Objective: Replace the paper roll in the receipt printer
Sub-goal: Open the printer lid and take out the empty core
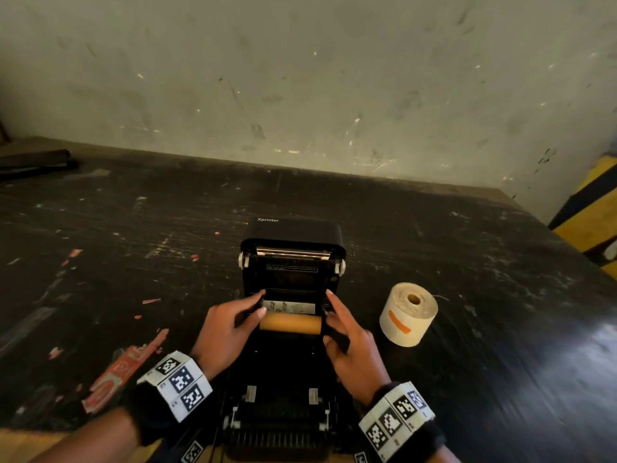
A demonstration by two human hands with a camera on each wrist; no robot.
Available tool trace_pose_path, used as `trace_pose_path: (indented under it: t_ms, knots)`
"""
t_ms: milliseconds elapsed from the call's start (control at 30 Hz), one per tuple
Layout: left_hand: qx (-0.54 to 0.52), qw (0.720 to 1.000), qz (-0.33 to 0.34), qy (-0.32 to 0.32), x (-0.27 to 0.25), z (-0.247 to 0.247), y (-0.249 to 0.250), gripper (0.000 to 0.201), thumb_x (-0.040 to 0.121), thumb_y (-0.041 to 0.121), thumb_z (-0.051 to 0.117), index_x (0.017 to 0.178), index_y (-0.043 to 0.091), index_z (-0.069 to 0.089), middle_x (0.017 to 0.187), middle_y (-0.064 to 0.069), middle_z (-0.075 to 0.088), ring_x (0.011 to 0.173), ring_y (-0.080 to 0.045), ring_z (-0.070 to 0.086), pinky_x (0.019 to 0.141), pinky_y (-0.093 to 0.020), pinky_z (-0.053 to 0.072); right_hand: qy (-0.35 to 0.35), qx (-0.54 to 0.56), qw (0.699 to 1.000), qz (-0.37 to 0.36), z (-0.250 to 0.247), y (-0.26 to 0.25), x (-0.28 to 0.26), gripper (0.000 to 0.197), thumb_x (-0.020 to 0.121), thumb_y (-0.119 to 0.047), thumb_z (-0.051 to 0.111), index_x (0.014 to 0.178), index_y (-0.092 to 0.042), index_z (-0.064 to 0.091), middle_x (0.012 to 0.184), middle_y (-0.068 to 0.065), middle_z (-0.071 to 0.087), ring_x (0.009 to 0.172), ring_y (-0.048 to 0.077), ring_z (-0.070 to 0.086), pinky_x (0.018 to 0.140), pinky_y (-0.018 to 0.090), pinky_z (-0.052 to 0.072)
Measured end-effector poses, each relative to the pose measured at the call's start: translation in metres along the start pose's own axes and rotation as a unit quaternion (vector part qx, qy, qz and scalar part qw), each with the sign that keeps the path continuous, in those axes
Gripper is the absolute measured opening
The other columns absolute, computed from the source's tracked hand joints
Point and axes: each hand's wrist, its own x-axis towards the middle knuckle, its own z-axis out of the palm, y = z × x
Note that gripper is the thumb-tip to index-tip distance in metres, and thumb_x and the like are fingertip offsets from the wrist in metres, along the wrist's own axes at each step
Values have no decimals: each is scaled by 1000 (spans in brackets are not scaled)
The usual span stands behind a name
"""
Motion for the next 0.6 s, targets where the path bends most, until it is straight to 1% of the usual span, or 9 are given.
trace_pose_path:
  t_ms: [67,133,200,267,300,367,400,500,600]
  knots:
    - [-16,1000,17,6,1,-2,15,38,88,24,59,126,23,55,110,10,65,101,19,53,84,5,34,29,-4,999,-33,-10,-5,-6,75,87,-7,57,134,-53,21,133,-8,52,118,2,51,100,26,44]
    - [-38,999,19,1,1,2,29,38,88,26,58,125,27,54,105,11,65,99,16,54,81,5,35,59,-26,996,-65,-20,-6,-14,63,86,-7,59,128,-47,35,130,-7,52,114,-15,43,93,5,37]
    - [-68,998,14,-12,-1,13,42,36,88,29,57,124,32,53,104,10,65,99,13,55,82,2,37,81,-65,992,-70,-31,-1,-23,54,85,-11,61,125,-42,41,132,-7,48,115,-18,38,87,-4,30]
    - [-97,995,-2,-37,-2,32,53,38,87,33,56,125,33,51,110,8,66,104,7,56,92,-9,42,83,-114,988,-56,-43,9,-35,54,85,-16,63,128,-42,42,138,-9,40,124,-9,33,95,0,26]
    - [-105,993,-10,-48,-3,41,58,40,87,34,56,126,31,51,113,7,66,105,4,56,95,-14,44,85,-135,986,-46,-48,15,-40,53,85,-17,63,128,-41,44,138,-8,39,128,-1,33,101,9,25]
    - [-107,992,-16,-70,-4,63,67,43,87,31,60,129,28,50,104,7,68,97,2,60,88,-11,46,103,-162,981,-29,-60,29,-52,48,84,-13,64,125,-36,52,136,-6,41,128,7,33,107,25,29]
    - [-103,991,-16,-86,-5,76,74,46,86,29,62,130,28,49,97,6,69,92,-1,62,82,-11,47,110,-169,979,-22,-69,37,-59,46,84,-12,64,123,-33,54,134,-7,41,126,6,34,107,26,31]
    - [-90,988,-24,-125,-4,110,88,52,84,26,65,133,30,46,91,2,67,87,-9,64,79,-21,50,103,-198,975,14,-90,61,-75,44,85,-14,62,125,-30,53,135,-7,41,124,4,36,102,16,28]
    - [-85,985,-44,-146,0,148,101,53,85,27,64,134,29,44,94,5,64,91,-8,62,81,-27,52,90,-223,970,46,-110,92,-87,45,85,-17,62,127,-29,52,137,-2,44,123,12,46,98,14,31]
